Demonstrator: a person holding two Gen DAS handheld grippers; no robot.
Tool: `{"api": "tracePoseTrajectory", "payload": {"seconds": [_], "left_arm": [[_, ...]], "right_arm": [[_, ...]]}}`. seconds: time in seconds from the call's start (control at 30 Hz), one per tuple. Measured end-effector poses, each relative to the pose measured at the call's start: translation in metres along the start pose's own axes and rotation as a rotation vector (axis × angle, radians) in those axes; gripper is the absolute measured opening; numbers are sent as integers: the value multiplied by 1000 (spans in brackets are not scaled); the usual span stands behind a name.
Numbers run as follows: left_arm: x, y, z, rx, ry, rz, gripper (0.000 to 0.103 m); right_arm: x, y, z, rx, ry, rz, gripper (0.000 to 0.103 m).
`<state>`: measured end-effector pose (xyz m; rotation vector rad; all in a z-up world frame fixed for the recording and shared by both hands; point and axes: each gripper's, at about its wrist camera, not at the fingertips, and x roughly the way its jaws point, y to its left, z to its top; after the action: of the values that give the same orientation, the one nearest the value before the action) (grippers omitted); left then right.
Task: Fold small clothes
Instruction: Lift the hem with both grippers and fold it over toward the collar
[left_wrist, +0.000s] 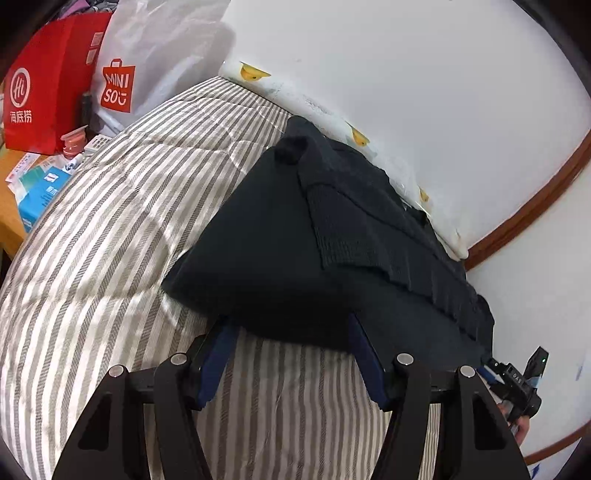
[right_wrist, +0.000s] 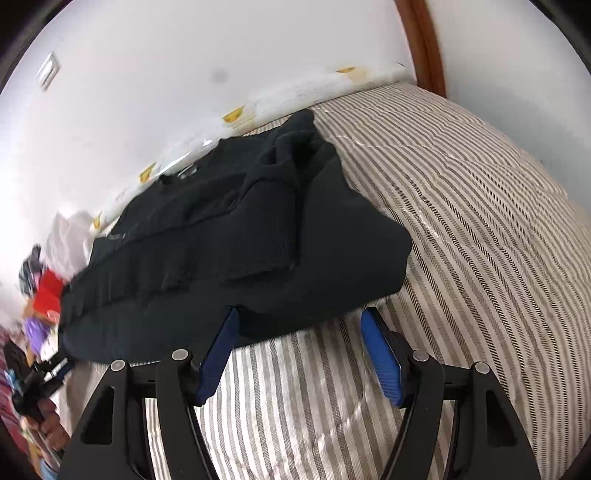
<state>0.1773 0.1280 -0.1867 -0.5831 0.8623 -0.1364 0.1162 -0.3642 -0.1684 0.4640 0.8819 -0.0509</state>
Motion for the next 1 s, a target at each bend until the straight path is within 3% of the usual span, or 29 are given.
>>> {"api": "tracePoseTrajectory", "payload": {"seconds": [0.17,0.23,0.33,0.4,0.63,1.0], "left_arm": [[10,-8,6,-7,-14,51,53],[13,-11,6,1,-14,89,35],[14,-11,6,-7,-3,105,14],[10,-14,4,16,-17,117,9],[-17,-20,-14,55,-39,132,8],[-75,-27,-84,197,-23,170,8]], "right_arm": [[13,-3,9,51,4,23,68],[16,1,11,38,-2,10,68],[16,9,10,-10,-28,-9,47],[10,11,8,-31,-59,-29,29],[-12,12,-9,-47,-79,-31,24],[-71,-5,-70,-80,-75,4,24]]}}
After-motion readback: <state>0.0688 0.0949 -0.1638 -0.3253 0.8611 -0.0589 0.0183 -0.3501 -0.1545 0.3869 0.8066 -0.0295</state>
